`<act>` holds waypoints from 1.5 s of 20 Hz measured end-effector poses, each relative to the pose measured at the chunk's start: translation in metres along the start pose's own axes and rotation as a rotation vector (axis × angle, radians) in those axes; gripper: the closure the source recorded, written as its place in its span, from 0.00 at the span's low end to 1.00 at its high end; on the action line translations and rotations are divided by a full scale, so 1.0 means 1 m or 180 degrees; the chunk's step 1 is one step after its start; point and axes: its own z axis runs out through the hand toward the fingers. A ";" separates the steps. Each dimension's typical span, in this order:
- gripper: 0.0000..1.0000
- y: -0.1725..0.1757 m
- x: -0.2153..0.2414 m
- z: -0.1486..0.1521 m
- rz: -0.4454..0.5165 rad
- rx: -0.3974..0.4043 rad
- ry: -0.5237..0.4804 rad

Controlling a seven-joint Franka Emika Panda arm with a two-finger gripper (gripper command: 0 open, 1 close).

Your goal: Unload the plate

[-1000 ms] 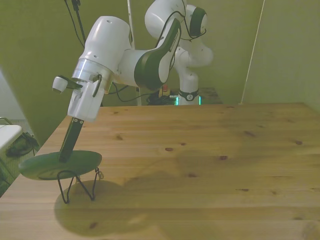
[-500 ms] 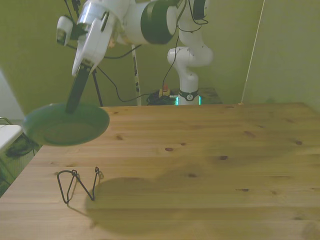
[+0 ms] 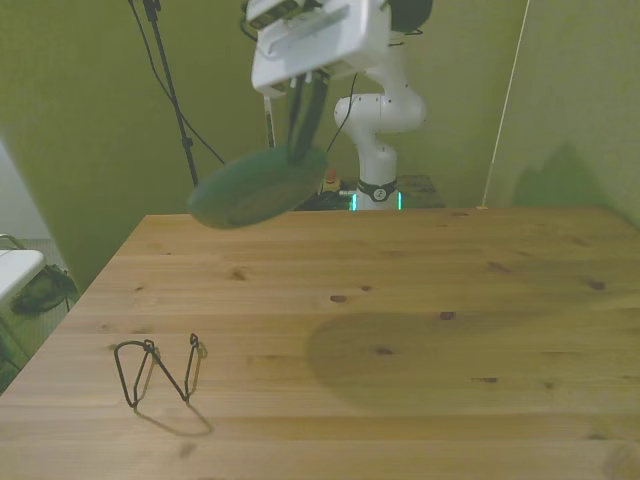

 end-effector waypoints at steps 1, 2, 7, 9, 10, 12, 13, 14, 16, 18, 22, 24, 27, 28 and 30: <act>1.00 0.003 -0.021 0.009 -0.0080 -0.0145 -0.0007; 1.00 0.007 -0.042 0.018 -0.0168 -0.0297 -0.0015; 1.00 0.035 -0.121 0.078 -0.0533 -0.1072 -0.0091; 1.00 0.044 -0.135 0.109 -0.0601 -0.1276 -0.0091; 1.00 0.047 -0.137 0.126 -0.0623 -0.1348 -0.0074; 1.00 0.053 -0.137 0.157 -0.0657 -0.1429 0.0007; 1.00 0.055 -0.134 0.170 -0.0655 -0.1437 0.0047; 1.00 0.058 -0.132 0.181 -0.0653 -0.1442 0.0073; 1.00 0.062 -0.128 0.197 -0.0665 -0.1455 0.0127; 1.00 0.065 -0.123 0.204 -0.0666 -0.1470 0.0170; 0.00 0.066 -0.116 0.207 -0.0648 -0.1475 0.0206; 0.00 0.067 -0.113 0.208 -0.0642 -0.1472 0.0216; 0.00 0.070 -0.112 0.210 -0.0641 -0.1477 0.0219; 0.00 0.070 -0.112 0.211 -0.0642 -0.1476 0.0219; 0.00 0.070 -0.112 0.211 -0.0643 -0.1466 0.0217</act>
